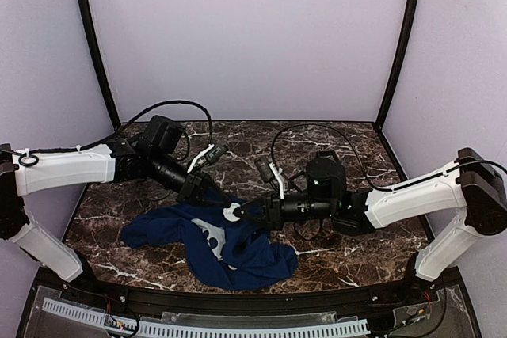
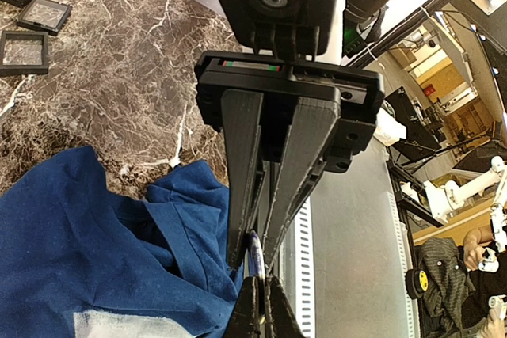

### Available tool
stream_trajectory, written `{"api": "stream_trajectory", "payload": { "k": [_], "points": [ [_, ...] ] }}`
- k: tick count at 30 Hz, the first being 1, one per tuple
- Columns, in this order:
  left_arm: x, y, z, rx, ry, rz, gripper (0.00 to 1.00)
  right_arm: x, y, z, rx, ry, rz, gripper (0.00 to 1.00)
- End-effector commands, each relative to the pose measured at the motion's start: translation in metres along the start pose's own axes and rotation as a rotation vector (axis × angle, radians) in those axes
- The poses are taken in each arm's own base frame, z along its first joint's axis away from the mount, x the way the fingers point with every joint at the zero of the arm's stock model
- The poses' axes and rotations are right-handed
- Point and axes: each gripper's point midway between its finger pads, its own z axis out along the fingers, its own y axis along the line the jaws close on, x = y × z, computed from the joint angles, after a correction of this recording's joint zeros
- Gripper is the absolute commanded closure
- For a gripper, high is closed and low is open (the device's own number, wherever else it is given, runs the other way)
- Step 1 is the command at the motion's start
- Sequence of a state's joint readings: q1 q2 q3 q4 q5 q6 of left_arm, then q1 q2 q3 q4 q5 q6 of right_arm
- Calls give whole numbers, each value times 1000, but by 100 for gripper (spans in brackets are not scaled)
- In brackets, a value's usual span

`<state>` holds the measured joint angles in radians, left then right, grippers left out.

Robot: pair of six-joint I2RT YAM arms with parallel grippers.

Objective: Remove the brooch from the garment

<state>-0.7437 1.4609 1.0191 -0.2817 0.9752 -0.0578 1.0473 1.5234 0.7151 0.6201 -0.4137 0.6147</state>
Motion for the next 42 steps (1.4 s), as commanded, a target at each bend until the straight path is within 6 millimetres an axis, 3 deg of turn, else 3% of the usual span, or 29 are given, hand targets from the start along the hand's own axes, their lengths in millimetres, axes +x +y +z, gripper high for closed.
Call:
{"api": "stream_trajectory", "payload": {
  "k": [1,9,18,25,32,42],
  "points": [
    [12,-21,10,98,48,-7,99,-54,6,-1,3,-206,-38,91],
    [13,-16,11,67,48,2,99,-65,15,-2,-30,-239,-37,84],
    [13,-15,11,58,47,4,99,-64,16,-3,-33,-237,-44,83],
    [9,-12,8,24,34,16,99,-71,28,-17,-26,-231,-91,62],
    [3,-17,4,29,9,36,99,-52,27,-24,-16,-150,-104,49],
    [0,-19,-1,29,-7,44,99,-18,29,-23,-70,-19,-64,54]
  ]
}}
